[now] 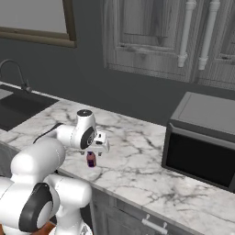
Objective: There is a wine glass and glass cup on the dining counter. Place the wine bottle next to the wine glass and the juice bottle next to the glass cup.
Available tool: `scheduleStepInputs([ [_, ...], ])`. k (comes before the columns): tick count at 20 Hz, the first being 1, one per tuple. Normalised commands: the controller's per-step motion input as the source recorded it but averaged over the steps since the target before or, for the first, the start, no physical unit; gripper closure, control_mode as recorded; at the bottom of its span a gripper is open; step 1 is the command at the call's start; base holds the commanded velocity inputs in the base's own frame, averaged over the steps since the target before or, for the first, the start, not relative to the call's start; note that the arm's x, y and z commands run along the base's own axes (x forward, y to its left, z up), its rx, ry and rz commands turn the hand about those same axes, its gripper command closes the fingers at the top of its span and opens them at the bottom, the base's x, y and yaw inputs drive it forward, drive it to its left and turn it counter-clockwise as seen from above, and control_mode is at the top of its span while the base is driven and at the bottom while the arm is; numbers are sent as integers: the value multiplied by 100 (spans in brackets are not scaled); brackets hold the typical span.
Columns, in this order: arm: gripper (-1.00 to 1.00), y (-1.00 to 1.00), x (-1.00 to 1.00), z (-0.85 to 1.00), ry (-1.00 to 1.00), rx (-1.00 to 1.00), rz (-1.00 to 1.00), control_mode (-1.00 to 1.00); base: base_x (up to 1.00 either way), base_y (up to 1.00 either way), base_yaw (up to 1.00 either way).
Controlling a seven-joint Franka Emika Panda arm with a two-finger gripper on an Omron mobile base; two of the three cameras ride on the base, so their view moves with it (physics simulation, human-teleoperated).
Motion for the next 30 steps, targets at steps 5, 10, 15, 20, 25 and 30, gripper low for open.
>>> scheduleStepInputs([
  [5,100,0,-2,-1,0,0,2,-100,0,0,0],
  [10,100,0,-8,1,0,0,2,-100,0,0,0],
  [15,100,0,-14,12,0,-1,0,-100,0,0,0],
  [20,100,0,-14,29,0,-3,0,-100,0,0,0],
  [25,100,0,-15,38,0,-3,0,-100,0,0,0],
  [30,100,0,-22,38,0,0,0,-100,0,0,0],
])
